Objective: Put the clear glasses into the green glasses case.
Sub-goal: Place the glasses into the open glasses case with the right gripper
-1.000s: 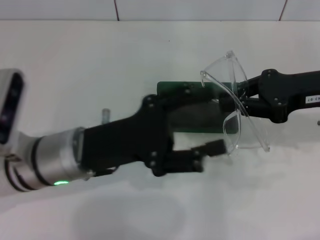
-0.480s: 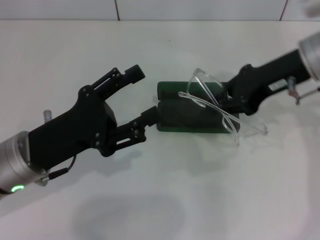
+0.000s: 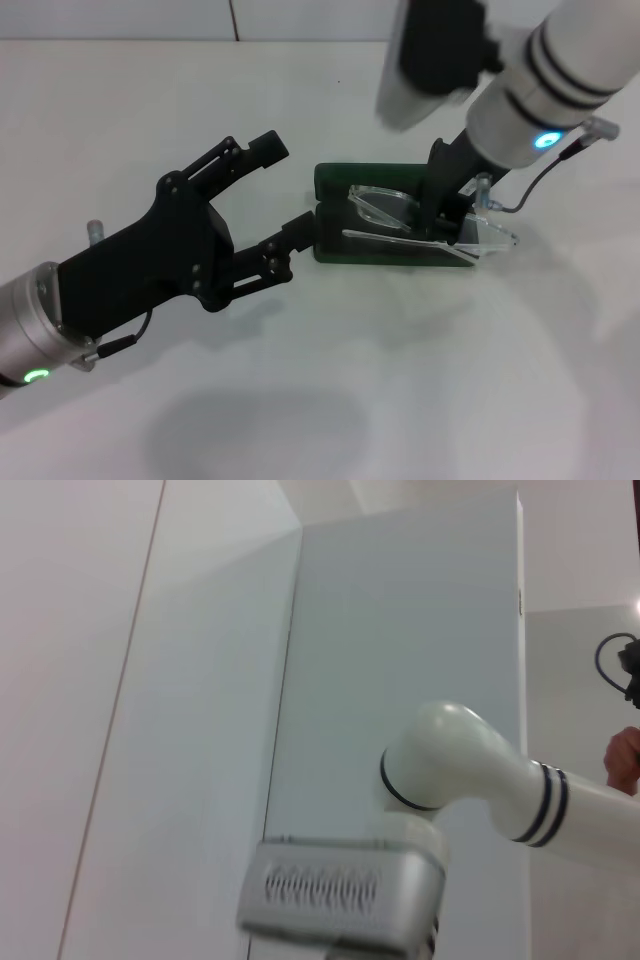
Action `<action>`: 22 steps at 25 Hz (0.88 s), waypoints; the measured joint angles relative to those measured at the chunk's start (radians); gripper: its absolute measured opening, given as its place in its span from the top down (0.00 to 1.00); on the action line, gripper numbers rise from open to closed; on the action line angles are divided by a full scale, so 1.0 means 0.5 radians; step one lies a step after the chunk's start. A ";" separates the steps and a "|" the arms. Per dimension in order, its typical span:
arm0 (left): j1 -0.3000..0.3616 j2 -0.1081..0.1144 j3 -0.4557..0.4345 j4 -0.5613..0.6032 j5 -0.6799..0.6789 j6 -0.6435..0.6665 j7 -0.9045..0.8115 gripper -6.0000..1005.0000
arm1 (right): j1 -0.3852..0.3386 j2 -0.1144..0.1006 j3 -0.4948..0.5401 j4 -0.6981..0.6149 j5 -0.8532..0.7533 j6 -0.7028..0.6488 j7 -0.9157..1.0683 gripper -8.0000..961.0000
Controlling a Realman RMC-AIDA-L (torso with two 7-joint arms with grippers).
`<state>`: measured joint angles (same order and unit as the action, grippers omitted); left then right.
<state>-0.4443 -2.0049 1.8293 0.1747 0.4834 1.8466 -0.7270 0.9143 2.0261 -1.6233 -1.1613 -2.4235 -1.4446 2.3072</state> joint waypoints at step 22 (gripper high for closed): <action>-0.017 -0.021 -0.002 0.000 -0.007 -0.048 0.000 0.13 | 0.046 0.003 -0.605 -0.123 -0.386 0.256 0.186 0.81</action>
<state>-0.4529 -2.0156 1.8284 0.1749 0.4798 1.8228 -0.7270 0.9375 2.0278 -1.9260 -1.2227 -2.6164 -1.3167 2.4001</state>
